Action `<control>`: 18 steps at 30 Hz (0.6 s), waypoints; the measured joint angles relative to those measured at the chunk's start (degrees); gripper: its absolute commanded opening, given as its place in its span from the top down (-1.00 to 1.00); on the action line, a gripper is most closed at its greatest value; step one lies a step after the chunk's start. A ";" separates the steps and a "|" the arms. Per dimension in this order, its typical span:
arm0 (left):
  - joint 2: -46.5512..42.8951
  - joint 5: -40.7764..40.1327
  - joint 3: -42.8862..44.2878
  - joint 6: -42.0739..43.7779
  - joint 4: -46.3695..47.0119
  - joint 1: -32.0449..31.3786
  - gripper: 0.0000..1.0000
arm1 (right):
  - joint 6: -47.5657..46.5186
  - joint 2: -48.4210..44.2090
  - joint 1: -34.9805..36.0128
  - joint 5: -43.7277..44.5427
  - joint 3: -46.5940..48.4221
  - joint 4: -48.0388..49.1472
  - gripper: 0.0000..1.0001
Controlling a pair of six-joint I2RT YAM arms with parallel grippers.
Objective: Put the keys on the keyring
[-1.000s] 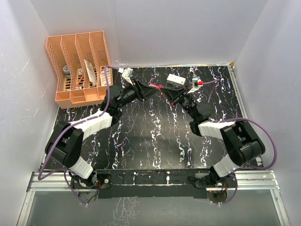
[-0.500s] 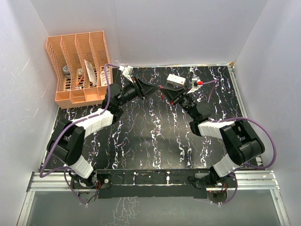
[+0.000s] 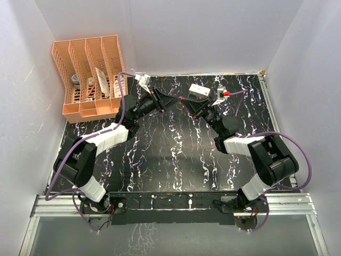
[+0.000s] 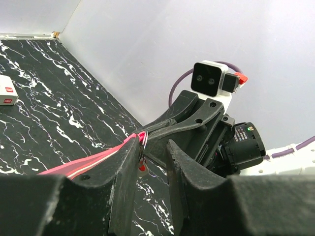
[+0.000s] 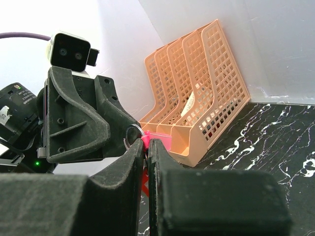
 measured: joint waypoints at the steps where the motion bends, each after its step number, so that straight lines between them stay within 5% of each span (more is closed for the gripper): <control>1: 0.04 0.09 0.00 -0.13 0.11 0.00 0.47 | 0.07 0.00 0.00 -0.04 0.00 0.02 1.00; 12: 0.74 0.20 -1.07 -0.66 1.18 0.00 0.47 | 0.22 0.44 0.00 -0.07 0.04 0.22 1.00; 18: 0.74 0.00 -1.31 -0.35 0.90 0.00 0.69 | 0.24 0.44 0.00 -0.07 0.04 0.22 1.00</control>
